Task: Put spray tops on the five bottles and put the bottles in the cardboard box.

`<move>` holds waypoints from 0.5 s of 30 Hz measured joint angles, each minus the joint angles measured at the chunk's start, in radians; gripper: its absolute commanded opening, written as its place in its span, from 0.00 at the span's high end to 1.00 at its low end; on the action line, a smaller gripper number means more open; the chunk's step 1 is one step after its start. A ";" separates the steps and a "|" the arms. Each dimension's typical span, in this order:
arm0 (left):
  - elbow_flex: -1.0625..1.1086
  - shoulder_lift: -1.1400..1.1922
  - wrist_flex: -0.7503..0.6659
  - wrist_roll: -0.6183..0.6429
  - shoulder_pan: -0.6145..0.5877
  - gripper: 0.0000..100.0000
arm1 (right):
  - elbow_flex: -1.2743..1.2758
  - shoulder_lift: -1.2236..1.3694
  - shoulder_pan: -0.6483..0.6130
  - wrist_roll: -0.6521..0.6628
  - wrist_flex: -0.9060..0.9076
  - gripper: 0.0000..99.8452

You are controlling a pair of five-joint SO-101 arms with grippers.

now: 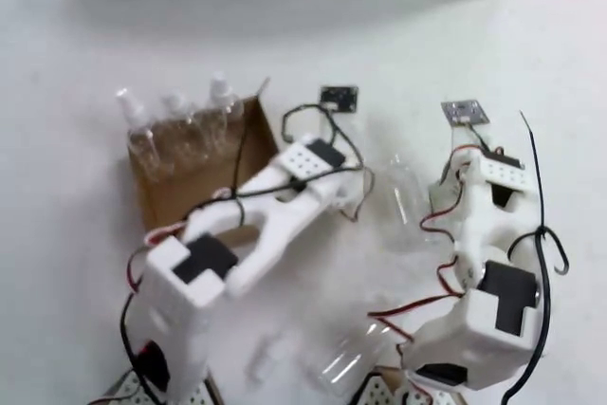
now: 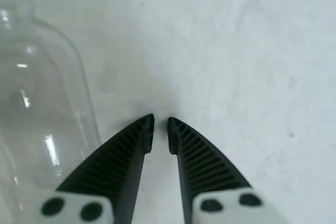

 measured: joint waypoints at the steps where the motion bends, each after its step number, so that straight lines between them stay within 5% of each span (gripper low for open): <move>1: 0.000 -0.017 0.017 0.000 0.012 0.98 | 0.000 0.000 0.000 0.000 0.000 0.98; 15: 0.000 -0.239 0.169 -0.037 0.054 0.98 | -0.034 0.006 0.005 -0.057 0.032 0.98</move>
